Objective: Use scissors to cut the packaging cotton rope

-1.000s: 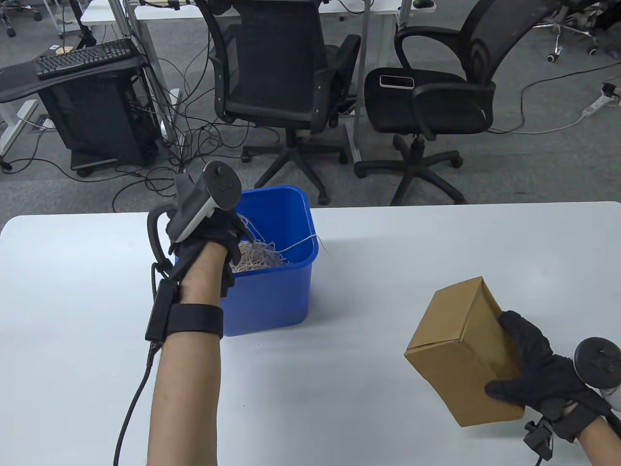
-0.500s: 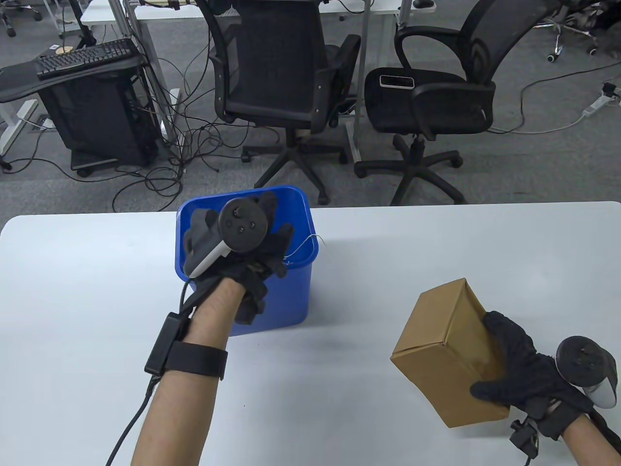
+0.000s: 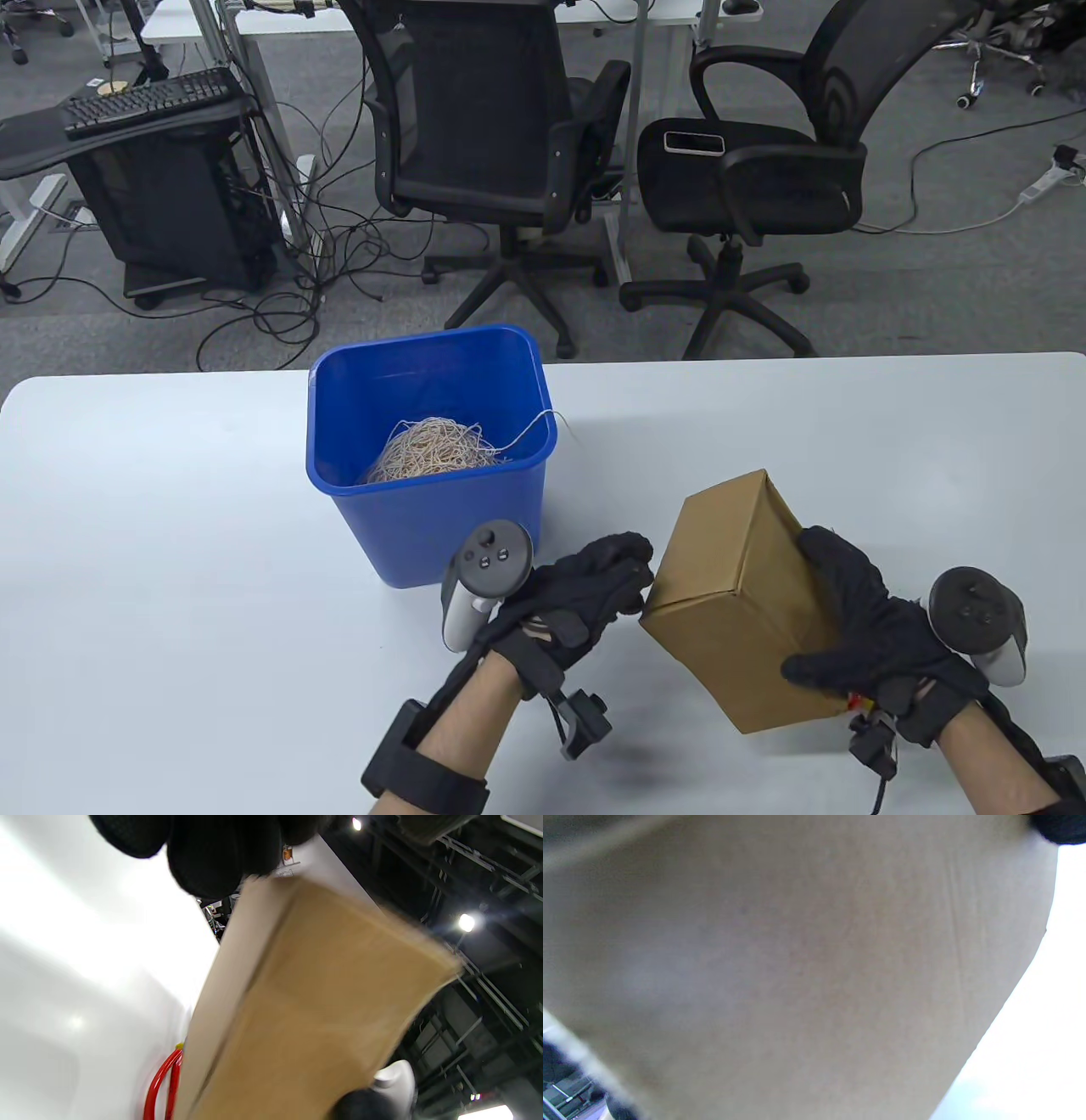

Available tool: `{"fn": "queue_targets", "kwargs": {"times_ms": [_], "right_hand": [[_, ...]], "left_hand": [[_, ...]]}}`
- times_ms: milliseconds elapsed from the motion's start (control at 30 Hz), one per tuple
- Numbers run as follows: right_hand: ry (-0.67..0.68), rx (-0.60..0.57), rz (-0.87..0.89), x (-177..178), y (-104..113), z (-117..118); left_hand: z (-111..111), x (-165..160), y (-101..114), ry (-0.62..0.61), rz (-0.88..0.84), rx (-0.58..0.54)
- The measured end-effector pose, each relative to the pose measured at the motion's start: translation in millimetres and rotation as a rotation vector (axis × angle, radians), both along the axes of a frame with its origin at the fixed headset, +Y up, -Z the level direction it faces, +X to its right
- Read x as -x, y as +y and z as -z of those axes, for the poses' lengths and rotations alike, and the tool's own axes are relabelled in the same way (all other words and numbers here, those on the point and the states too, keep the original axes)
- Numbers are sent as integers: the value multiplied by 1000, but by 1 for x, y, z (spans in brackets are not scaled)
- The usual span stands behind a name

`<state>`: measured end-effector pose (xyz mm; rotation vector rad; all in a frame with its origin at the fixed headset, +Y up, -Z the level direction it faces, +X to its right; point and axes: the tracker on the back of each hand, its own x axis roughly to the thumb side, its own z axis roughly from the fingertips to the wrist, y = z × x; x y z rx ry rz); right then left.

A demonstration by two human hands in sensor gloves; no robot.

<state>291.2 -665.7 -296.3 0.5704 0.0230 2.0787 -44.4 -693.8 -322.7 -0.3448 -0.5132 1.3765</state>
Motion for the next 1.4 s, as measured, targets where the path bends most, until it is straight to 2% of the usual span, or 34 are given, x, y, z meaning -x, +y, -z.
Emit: {"fn": "queue_targets", "kwargs": {"times_ms": [133,200,300,333,400,500,600,633,700,767,833,867,900,933,1000,1033,1067,1133,1200,1267,1400], "right_hand": [[10,5,-8,8,2,7],[37,15,-39,14,2,9],[107,32,-89,31,4,12],[124,29,-112,37,4,12],[112,-5,-167,45,10,15],[101,-15,-224,57,20,16],[71,-128,-281,72,38,13],[24,-174,-311,79,43,9],[-19,-300,-364,89,49,3],[-96,-490,-451,106,50,-10],[-126,-643,-564,122,42,-20],[-114,-679,-660,131,34,-24],[-97,-675,-749,137,27,-26],[-143,-657,-893,144,17,-30],[-214,-694,-1058,153,5,-34],[-236,-719,-1085,156,3,-34],[-262,-723,-1099,159,1,-35],[-294,-659,-1097,164,-2,-38],[-276,-690,-1052,165,1,-37],[-224,-692,-1038,164,8,-36],[-73,-578,-945,157,29,-34]], "left_hand": [[-4,-11,-42,-36,-216,217],[-4,-15,-57,-159,-366,361],[-7,-23,-72,-388,-487,462],[-8,-26,-76,-427,-530,485],[-8,-23,-87,-398,-643,540],[-8,-19,-94,-366,-715,547],[-8,-18,-94,-333,-770,514],[-8,-19,-93,-327,-787,530],[-7,-19,-93,-314,-833,521],[-7,-20,-94,-297,-847,516],[-8,-21,-94,-278,-847,505],[-9,-22,-94,-262,-855,494],[-10,-22,-94,-254,-861,494],[-11,-23,-93,-244,-866,501],[-13,-23,-93,-219,-822,489],[-14,-23,-94,-210,-802,476],[-14,-23,-95,-201,-784,470],[-14,-22,-95,-201,-787,479],[-14,-21,-95,-202,-780,485],[-15,-22,-97,-228,-820,503],[-16,-23,-100,-219,-849,529]]}}
